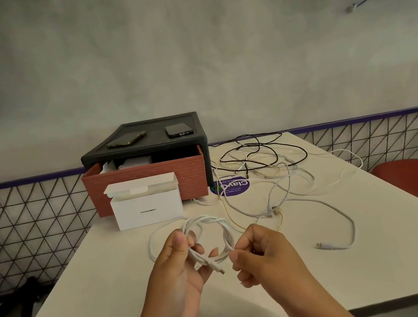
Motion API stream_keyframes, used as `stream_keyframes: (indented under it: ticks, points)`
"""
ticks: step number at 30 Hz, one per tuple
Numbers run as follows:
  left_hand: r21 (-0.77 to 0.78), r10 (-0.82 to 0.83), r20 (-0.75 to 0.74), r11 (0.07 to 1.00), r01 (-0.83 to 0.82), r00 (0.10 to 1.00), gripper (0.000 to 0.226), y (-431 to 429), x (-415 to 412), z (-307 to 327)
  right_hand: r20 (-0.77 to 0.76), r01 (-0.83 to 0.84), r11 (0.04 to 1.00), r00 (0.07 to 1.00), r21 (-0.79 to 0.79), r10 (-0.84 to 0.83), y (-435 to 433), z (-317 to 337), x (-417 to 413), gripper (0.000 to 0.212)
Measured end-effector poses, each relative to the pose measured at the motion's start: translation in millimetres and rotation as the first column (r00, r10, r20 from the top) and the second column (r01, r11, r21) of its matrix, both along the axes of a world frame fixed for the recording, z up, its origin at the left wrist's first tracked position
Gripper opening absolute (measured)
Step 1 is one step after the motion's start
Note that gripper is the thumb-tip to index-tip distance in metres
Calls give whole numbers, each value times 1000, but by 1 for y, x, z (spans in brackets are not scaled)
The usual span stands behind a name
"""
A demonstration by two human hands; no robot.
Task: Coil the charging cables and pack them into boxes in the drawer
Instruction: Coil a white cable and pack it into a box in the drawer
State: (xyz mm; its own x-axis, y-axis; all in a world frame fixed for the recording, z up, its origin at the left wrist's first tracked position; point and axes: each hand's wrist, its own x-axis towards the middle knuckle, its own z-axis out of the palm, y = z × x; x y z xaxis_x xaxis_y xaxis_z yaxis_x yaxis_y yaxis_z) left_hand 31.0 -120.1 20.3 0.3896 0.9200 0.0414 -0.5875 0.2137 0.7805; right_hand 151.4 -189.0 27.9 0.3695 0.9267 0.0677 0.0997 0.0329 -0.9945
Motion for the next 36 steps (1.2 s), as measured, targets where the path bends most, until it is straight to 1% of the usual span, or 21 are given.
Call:
stream_keyframes:
  ticks: [3,6,7,9,10,12,13,15,16,18,19,22,24,25,27,28,29,30,32,34,36]
  points:
    - [-94,-37,122,994,49,992,20,3,-2,-2,8,2,998,1000,61,-2,2,1,5,19]
    - [-129,-72,210,987,101,975,33,1,1,-1,23,53,992,998,118,-56,7,-5,4,19]
    - [-135,-69,221,986,101,973,31,-1,4,-2,-3,61,990,998,127,-61,9,-9,2,17]
    - [-166,-52,243,982,95,969,21,-4,11,-8,-111,62,988,993,138,-47,14,-16,-3,16]
    - [-168,-65,258,980,111,964,24,-5,14,-9,-172,73,987,984,142,-48,16,-19,-6,18]
    - [-177,-73,248,977,119,966,31,-7,17,-12,-283,107,983,957,149,-61,18,-22,-8,25]
    - [-184,-61,219,977,103,974,26,-7,18,-15,-320,119,982,945,144,-67,19,-22,-7,29]
    - [-177,-45,148,982,71,988,17,-6,17,-18,-347,121,985,935,126,-71,20,-22,-3,31]
    - [-158,-52,112,985,69,992,17,-5,17,-19,-337,111,986,939,122,-64,21,-23,-1,27]
    - [-124,-80,44,989,85,996,16,-3,16,-26,-281,82,992,958,98,-52,25,-28,0,10]
    - [-107,-91,12,990,92,996,15,-3,15,-28,-237,80,994,970,78,-60,27,-31,0,6]
    - [-77,-117,-138,991,108,983,17,4,13,-41,-113,107,994,988,32,-103,34,-42,4,8]
    - [-14,-103,-260,995,103,960,9,10,12,-50,-13,128,992,992,-2,-128,36,-49,11,8]
    - [43,-78,-345,994,99,935,11,12,11,-54,52,133,991,990,-31,-131,37,-53,16,8]
    - [202,37,-567,975,95,823,36,17,10,-64,193,137,985,974,-104,-115,39,-63,26,13]
    - [285,112,-648,953,103,753,41,17,10,-66,260,137,982,960,-132,-99,39,-66,30,16]
    - [360,168,-689,924,131,705,42,18,10,-67,318,141,978,944,-151,-87,39,-69,34,18]
    - [427,218,-722,887,175,657,41,18,11,-67,367,146,977,927,-157,-79,39,-71,37,18]
    - [538,305,-749,799,270,589,42,18,17,-72,472,152,978,879,-140,-69,39,-73,44,13]
    - [588,388,-778,728,354,495,44,18,21,-74,580,148,983,813,-110,-57,38,-74,49,11]
    - [603,446,-789,694,394,422,46,20,24,-76,649,135,987,760,-88,-46,38,-76,55,14]
